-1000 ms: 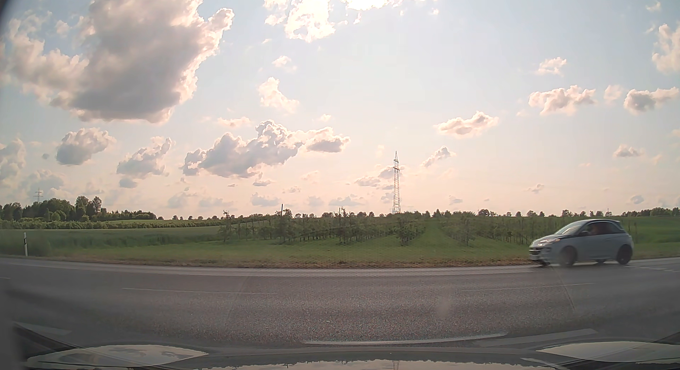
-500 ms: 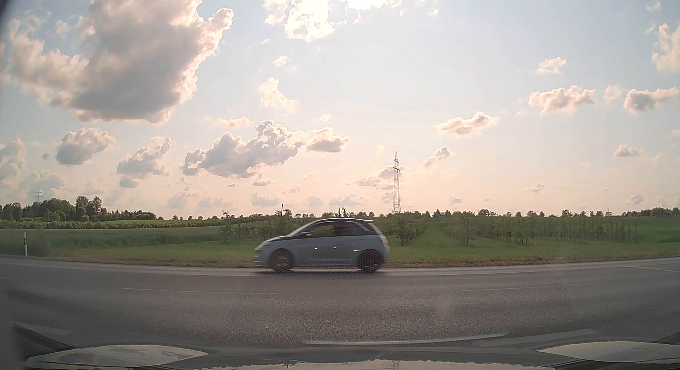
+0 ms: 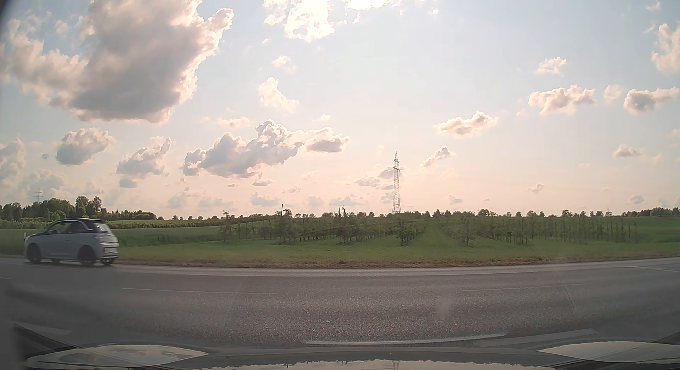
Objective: Follow the waypoints while adhering to traffic rules and regulations
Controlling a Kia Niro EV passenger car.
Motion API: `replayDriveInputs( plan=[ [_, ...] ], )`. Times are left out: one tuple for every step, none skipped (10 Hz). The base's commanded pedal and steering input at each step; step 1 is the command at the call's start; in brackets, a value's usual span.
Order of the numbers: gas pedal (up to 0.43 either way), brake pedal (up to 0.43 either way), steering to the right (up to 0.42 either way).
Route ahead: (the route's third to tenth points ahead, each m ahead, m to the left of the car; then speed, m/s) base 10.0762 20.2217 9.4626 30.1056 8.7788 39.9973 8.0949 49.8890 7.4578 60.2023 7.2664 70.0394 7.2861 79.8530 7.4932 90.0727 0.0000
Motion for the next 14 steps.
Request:
replayDriveInputs(
  plan=[
    [0.0, 0.47, 0.0],
    [0.0, 0.47, 0.0],
    [0.0, 0.463, 0.0],
    [0.0, 0.463, 0.0],
    [0.0, 0.463, 0.0],
    [0.0, 0.47, 0.0],
    [0.0, 0.47, 0.0],
    [0.0, 0.47, 0.0],
    [0.0, 0.47, 0.0],
    [0.0, 0.463, 0.0],
    [0.0, 0.463, 0.0],
    [0.0, 0.451, 0.0],
    [0.0, 0.433, 0.0],
    [0.0, 0.421, 0.0]
  ],
)
